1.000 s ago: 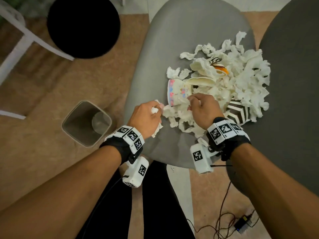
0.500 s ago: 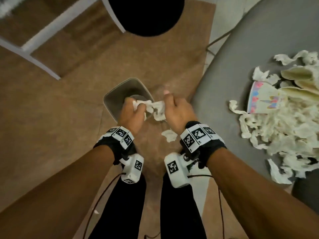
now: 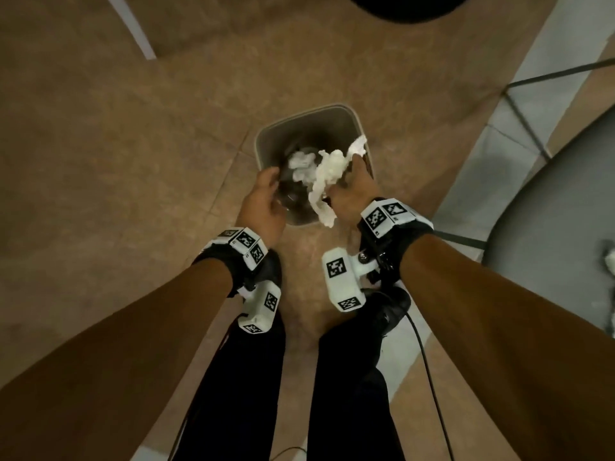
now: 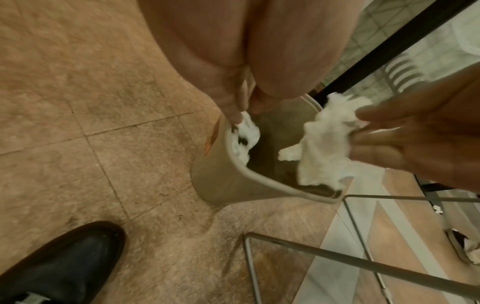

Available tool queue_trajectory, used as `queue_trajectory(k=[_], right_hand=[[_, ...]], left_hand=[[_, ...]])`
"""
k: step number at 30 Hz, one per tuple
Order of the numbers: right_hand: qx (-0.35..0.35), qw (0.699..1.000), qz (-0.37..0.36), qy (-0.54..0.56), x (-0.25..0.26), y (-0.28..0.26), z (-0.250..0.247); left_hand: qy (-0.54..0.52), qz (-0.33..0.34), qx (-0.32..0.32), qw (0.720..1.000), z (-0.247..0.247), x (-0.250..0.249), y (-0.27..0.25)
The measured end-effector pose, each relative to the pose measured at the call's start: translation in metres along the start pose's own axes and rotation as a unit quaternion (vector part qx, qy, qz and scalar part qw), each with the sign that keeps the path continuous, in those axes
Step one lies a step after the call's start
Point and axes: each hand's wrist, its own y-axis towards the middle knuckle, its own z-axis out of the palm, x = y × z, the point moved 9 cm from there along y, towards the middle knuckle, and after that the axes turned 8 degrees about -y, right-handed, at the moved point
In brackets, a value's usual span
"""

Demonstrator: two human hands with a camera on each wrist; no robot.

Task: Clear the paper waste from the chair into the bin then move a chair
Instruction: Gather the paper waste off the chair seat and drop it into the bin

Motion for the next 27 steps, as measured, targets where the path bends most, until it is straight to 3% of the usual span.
queue_trajectory(k=[4, 7, 15, 21, 24, 27], right_hand=[[0.009, 0.999, 0.016, -0.034, -0.019, 0.013, 0.008], [0.005, 0.998, 0.030, -0.049, -0.032, 0.010, 0.001], [0.019, 0.997, 0.061, 0.035, -0.059, 0.010, -0.002], [0.006, 0.999, 0.013, 0.050, -0.034, -0.030, -0.009], [-0.006, 0.997, -0.006, 0.071, -0.023, -0.057, -0.032], [-0.021, 0.993, -0.033, 0.109, -0.016, -0.094, -0.077]], left_hand=[[0.042, -0.030, -0.154, 0.987, -0.021, 0.015, 0.006], [0.087, -0.100, -0.084, 0.988, -0.005, 0.029, 0.016], [0.161, -0.082, 0.016, 0.983, 0.031, 0.020, 0.007], [0.218, -0.117, 0.107, 0.963, 0.038, 0.020, -0.020], [0.226, -0.109, 0.092, 0.964, 0.028, -0.004, -0.031], [0.231, -0.037, 0.055, 0.971, 0.029, -0.064, -0.036]])
